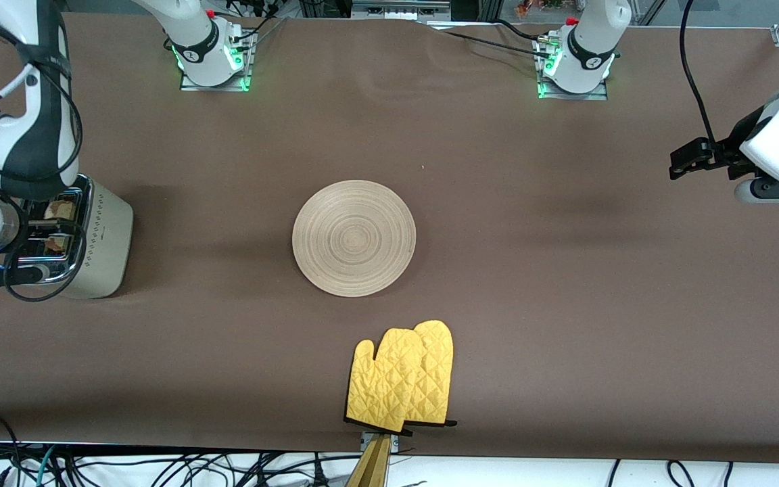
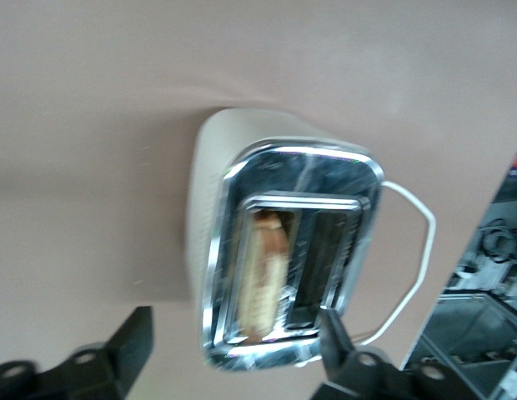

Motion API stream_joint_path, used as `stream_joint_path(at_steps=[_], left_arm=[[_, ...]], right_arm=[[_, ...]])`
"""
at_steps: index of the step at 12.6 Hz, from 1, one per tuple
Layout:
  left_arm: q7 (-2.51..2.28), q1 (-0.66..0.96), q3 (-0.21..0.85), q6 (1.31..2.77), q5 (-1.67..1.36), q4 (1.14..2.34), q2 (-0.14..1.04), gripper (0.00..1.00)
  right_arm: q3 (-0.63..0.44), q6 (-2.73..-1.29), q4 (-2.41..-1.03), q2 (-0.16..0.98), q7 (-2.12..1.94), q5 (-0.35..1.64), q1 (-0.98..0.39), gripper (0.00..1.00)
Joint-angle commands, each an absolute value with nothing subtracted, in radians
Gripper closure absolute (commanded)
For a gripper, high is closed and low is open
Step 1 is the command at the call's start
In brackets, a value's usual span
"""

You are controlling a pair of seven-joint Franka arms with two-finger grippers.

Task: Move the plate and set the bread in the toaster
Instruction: 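Open the right gripper and raise it away from the toaster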

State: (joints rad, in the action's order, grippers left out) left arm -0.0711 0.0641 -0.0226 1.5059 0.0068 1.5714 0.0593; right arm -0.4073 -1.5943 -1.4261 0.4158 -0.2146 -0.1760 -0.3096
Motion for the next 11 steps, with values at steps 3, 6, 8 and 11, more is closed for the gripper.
stream_joint_path(at_steps=[3,6,8,11], left_arm=[[-0.054,0.057,-0.021,1.509,-0.014,1.595,0.034,0.00],[-0.054,0.058,-0.020,1.509,-0.014,1.595,0.034,0.00],[-0.052,0.058,-0.020,1.509,-0.014,1.595,0.034,0.00],[-0.051,0.057,-0.021,1.509,-0.014,1.595,0.034,0.00]], right_arm=[[-0.411,-1.396,-1.310,0.351,-0.213,0.033,-0.324,0.00],[-0.417,-1.364,-1.214,0.333,-0.218,0.037,-0.327,0.00],[-0.350,-1.438,-1.270,0.238,-0.213,0.022,-0.310,0.00],[-0.166,-1.506,-1.447,0.114,-0.196,-0.025,-0.142,0.00]])
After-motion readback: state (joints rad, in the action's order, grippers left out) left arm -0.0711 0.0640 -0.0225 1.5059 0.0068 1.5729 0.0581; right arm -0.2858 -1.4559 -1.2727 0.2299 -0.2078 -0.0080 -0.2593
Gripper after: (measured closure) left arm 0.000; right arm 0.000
